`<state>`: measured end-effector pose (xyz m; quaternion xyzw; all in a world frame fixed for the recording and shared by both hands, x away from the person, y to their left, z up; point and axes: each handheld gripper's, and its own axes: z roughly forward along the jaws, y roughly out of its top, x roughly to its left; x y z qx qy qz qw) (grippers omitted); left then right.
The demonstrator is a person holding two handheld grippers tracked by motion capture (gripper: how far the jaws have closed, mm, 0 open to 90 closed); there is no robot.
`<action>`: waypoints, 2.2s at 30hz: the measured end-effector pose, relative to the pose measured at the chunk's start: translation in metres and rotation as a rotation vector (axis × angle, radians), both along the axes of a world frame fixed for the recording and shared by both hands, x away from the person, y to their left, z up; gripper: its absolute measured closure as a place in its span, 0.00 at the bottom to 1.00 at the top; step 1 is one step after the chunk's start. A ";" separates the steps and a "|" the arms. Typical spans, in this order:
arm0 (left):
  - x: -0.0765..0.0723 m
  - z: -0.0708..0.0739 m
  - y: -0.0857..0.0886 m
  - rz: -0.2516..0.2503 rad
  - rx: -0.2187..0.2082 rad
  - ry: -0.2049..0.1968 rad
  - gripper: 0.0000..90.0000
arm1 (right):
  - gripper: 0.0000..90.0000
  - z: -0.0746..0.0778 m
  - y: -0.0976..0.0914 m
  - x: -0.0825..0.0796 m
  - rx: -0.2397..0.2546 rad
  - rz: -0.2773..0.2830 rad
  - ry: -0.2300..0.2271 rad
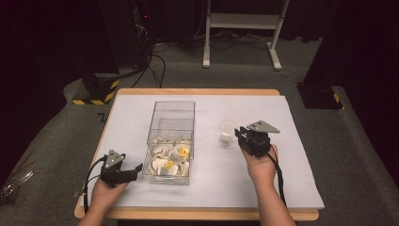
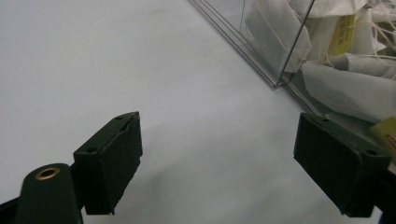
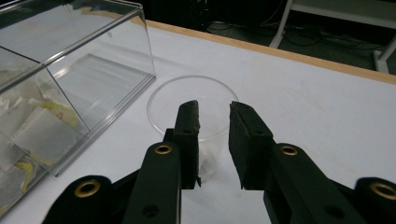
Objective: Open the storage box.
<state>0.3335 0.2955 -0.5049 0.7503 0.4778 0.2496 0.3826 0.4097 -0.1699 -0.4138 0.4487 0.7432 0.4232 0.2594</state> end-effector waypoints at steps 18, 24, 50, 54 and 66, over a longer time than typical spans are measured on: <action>0.000 0.001 0.002 -0.008 -0.002 -0.002 0.17 | 0.73 -0.034 -0.023 -0.016 -0.057 -0.050 0.033; 0.000 0.001 0.003 -0.005 -0.023 -0.007 0.16 | 0.70 -0.048 -0.031 -0.020 -0.071 -0.071 0.062; -0.015 0.024 0.006 -0.061 -0.110 -0.068 0.14 | 0.62 -0.088 -0.040 -0.037 -0.134 -0.102 0.158; -0.019 0.029 0.007 -0.072 -0.136 -0.078 0.14 | 0.56 -0.089 -0.041 -0.037 -0.123 -0.118 0.166; -0.034 0.053 0.002 -0.122 -0.165 -0.114 0.10 | 0.48 -0.090 -0.044 -0.035 -0.101 -0.151 0.187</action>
